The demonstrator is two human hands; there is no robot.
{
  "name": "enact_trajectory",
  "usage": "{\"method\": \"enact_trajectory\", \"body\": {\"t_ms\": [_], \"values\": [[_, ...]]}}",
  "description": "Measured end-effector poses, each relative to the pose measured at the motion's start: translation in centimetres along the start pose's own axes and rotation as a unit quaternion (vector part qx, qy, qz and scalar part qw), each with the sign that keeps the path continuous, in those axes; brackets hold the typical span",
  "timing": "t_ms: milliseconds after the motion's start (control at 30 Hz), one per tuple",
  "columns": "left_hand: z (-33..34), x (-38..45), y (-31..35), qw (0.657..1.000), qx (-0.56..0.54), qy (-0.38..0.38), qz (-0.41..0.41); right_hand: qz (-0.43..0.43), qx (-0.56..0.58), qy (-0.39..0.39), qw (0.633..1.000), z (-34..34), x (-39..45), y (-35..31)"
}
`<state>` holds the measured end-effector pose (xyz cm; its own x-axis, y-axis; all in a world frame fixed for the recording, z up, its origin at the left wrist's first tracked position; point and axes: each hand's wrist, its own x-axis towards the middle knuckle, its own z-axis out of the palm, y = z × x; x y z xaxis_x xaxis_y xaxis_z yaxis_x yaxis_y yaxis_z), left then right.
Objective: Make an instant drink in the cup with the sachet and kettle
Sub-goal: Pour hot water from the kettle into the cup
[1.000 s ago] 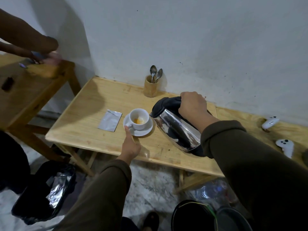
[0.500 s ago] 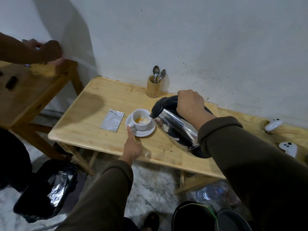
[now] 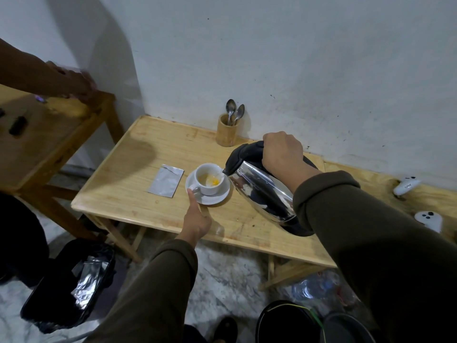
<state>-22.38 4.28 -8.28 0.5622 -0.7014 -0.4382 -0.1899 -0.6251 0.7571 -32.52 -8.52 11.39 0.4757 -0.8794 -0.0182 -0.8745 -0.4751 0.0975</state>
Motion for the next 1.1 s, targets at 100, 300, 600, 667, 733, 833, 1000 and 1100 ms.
{"method": "enact_trajectory", "body": {"t_ms": [100,300,600,667,733,833,1000,1100], "values": [[0.0,-0.01,-0.01,1.0,0.0,-0.001,-0.001,-0.003,0.0,0.0,1.0,-0.05,-0.05,0.01],[0.03,0.08,0.05,1.0,-0.004,-0.005,-0.009,-0.005,-0.007,-0.004,1.0,-0.29,-0.12,-0.05],[0.2,0.08,-0.03,1.0,0.001,0.004,-0.005,-0.022,-0.031,0.004,0.999,0.08,-0.21,-0.23],[0.14,0.1,-0.11,1.0,0.004,0.003,-0.004,-0.024,-0.033,0.006,0.999,0.07,-0.25,-0.27],[0.14,0.14,-0.1,1.0,0.003,0.004,-0.003,-0.029,-0.039,0.01,0.999,0.06,-0.29,-0.28],[0.19,0.15,0.01,1.0,-0.002,0.0,-0.012,-0.036,-0.049,0.012,0.998,0.06,-0.34,-0.26],[0.2,0.23,-0.02,1.0,0.0,0.002,-0.01,-0.034,-0.051,0.012,0.998,0.02,-0.27,-0.14],[0.23,0.25,-0.08,1.0,0.0,0.002,-0.009,-0.032,-0.05,0.01,0.998,-0.01,-0.26,-0.13]]}}
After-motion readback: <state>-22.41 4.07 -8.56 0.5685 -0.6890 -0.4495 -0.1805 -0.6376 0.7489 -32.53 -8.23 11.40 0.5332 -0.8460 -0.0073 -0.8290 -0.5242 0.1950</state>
